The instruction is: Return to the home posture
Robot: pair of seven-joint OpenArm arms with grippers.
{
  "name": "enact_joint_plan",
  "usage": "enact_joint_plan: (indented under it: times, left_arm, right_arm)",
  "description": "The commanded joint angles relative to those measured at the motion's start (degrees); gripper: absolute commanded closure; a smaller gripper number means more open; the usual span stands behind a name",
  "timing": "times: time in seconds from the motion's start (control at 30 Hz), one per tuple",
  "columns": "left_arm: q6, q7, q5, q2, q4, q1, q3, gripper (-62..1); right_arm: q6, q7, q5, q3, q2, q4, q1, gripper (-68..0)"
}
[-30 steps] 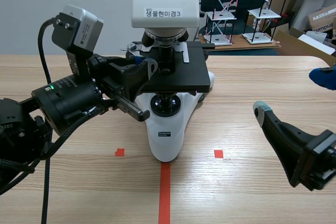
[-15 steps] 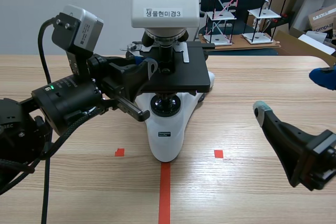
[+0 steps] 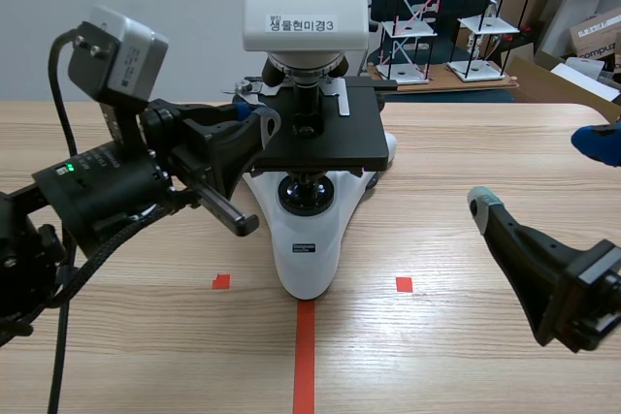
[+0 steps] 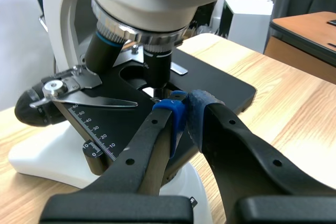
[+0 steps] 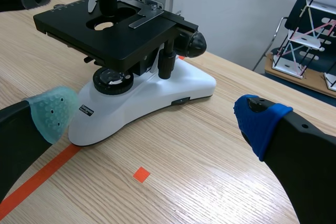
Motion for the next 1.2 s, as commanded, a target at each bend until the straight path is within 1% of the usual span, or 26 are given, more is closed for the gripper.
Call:
enact_joint_plan:
  times: [0.0,0.17,0.37,0.43,0.5,0.6,0.87,0.9,0.93,0.97,1.03,1.1,1.13,1.17]
  left_arm:
    - [-0.07,-1.46,-0.37,-1.49,2.01,1.51,-0.07,-3.2]
    - [-0.04,-4.37,-0.42,-5.92,5.20,6.19,-0.07,-3.2]
    - [0.46,-9.09,-0.87,-12.46,10.84,15.04,-1.29,-3.1]
    - [0.61,-10.64,-1.14,-14.21,12.39,18.40,-2.78,-3.1]
    - [0.63,-11.63,-2.23,-15.74,13.51,21.70,-4.72,-3.1]
    - [0.63,-12.94,-2.56,-17.46,14.34,26.12,-7.80,-3.1]
    - [0.20,-13.38,-2.64,-19.91,14.97,35.06,-16.57,-3.2]
    - [-0.13,-13.35,-2.82,-19.91,14.97,35.95,-17.77,-5.1]
    - [-0.61,-13.35,-2.84,-19.89,14.97,36.68,-18.86,-9.2]
    - [-0.96,-13.38,-3.10,-19.89,14.97,37.29,-19.96,-15.4]
    - [-1.11,-13.35,-4.46,-19.89,14.97,38.18,-21.77,-30.2]
    - [-1.11,-13.38,-5.46,-19.89,14.97,38.60,-23.37,-41.7]
    - [-1.11,-13.33,-5.66,-19.89,14.97,38.60,-24.06,-44.9]
    - [-1.09,-13.31,-5.81,-19.89,14.97,38.60,-24.79,-46.6]
  right_arm:
    - [-0.17,0.42,0.42,0.07,0.48,0.48,0.79,-67.9]
    - [-0.17,0.39,0.42,0.07,0.48,0.48,0.79,-67.9]
    - [-0.17,0.37,0.42,0.07,0.48,0.48,0.79,-67.9]
    - [-0.17,0.37,0.42,0.07,0.48,0.48,0.79,-67.9]
    - [-0.17,0.37,0.42,0.07,0.48,0.48,0.79,-67.9]
    - [-0.17,0.17,0.39,0.07,0.48,0.48,0.79,-67.9]
    - [-0.17,-1.14,0.42,0.07,0.50,0.48,0.79,-67.9]
    - [-0.17,-1.44,0.42,0.07,0.50,0.48,0.79,-67.9]
    - [-0.17,-1.55,0.42,0.07,0.50,0.48,0.79,-67.9]
    - [-0.17,-1.64,0.42,0.07,0.50,0.48,0.79,-67.9]
    - [-0.17,-1.66,0.42,0.07,0.50,0.48,0.79,-67.9]
    - [-0.17,-1.66,0.42,0.07,0.50,0.48,0.79,-67.9]
    - [-0.17,-1.66,0.42,0.07,0.50,0.48,0.79,-67.9]
    - [-0.17,-1.66,0.42,0.07,0.50,0.48,0.79,-67.9]
